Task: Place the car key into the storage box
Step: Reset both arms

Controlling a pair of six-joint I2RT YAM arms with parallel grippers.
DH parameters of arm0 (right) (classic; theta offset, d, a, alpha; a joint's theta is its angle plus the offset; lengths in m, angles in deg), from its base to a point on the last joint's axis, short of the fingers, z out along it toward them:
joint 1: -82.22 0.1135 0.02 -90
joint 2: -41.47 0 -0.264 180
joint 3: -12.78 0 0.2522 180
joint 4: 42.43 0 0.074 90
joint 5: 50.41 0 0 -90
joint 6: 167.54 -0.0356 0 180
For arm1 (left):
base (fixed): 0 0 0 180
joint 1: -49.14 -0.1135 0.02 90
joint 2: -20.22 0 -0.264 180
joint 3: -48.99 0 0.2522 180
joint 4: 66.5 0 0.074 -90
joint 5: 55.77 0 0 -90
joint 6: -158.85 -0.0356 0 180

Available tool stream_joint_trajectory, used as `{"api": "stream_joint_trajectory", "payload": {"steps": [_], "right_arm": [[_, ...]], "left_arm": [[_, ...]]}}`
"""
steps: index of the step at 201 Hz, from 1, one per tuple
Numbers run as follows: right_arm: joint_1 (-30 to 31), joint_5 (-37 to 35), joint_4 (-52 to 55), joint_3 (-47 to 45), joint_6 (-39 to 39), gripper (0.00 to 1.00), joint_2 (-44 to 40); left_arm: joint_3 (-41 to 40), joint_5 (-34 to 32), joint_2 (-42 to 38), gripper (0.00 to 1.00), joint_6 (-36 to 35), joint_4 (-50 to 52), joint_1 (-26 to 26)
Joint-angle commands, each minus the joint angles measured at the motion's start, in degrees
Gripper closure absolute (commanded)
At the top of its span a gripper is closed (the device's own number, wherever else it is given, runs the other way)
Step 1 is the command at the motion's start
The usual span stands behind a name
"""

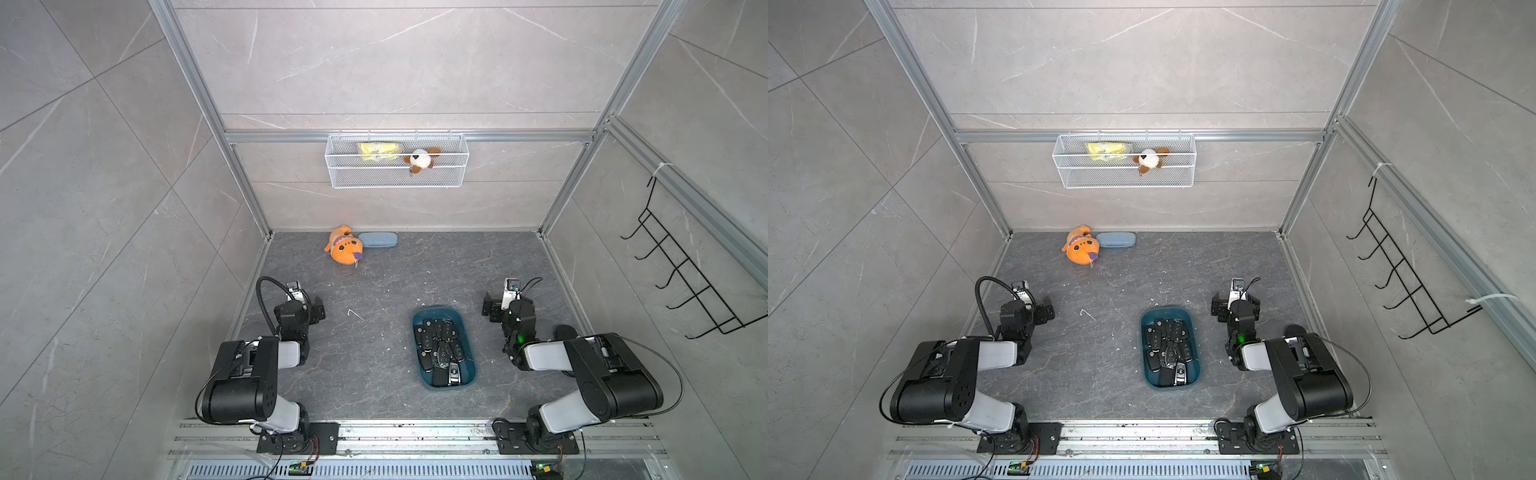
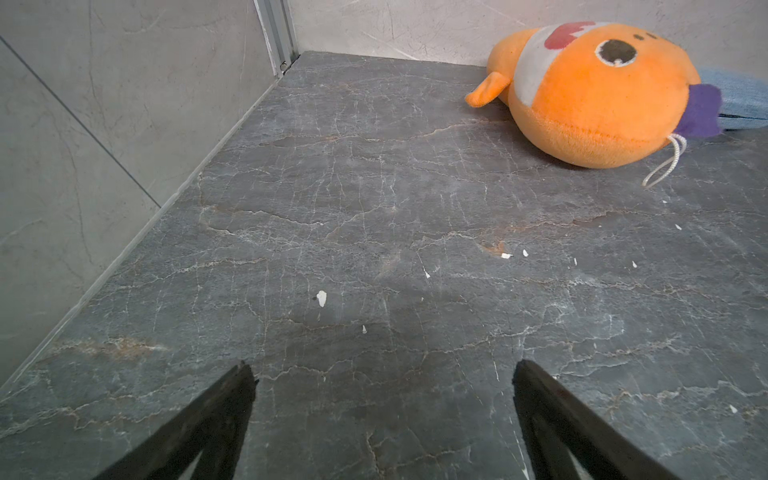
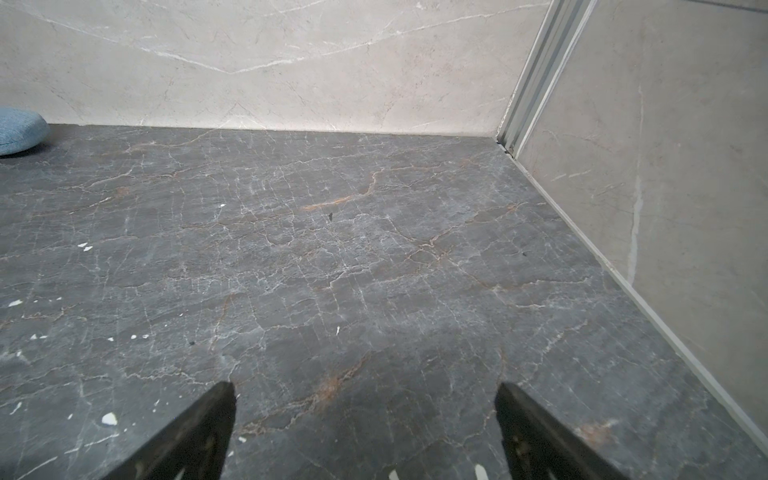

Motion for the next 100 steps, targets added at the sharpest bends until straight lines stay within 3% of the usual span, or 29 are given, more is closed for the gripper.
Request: {"api": "stream_joint_trajectory", "payload": {"steps": [1,52,59,80,100], "right_arm": [[-0.2,0.5,-1.5,0.1,-0.4,0.00,0.3],[-0.1,1.4,-1.3,0.1,-0.4,0.00,0.3],[-0.2,6.0,-1.1,0.1,0.8,0.00,0.1],[-5.7,31.4,-4.0,-2.3,4.7,0.00,-0.9],[-6.2,32.1,-4.3,-2.2,4.6,0.00,-0.7]], "left_arm": [[-0.1,0.5,0.1,0.00,-1.5,-3.1,-0.3],[-0.1,0.5,0.2,0.00,-1.5,-3.3,-0.3],[-0.1,0.5,0.2,0.00,-1.5,-3.2,-0.3],[-0.1,0.5,0.1,0.00,-1.5,-3.3,-0.3],[-0.1,0.5,0.2,0.00,-1.5,-3.3,-0.3]]}}
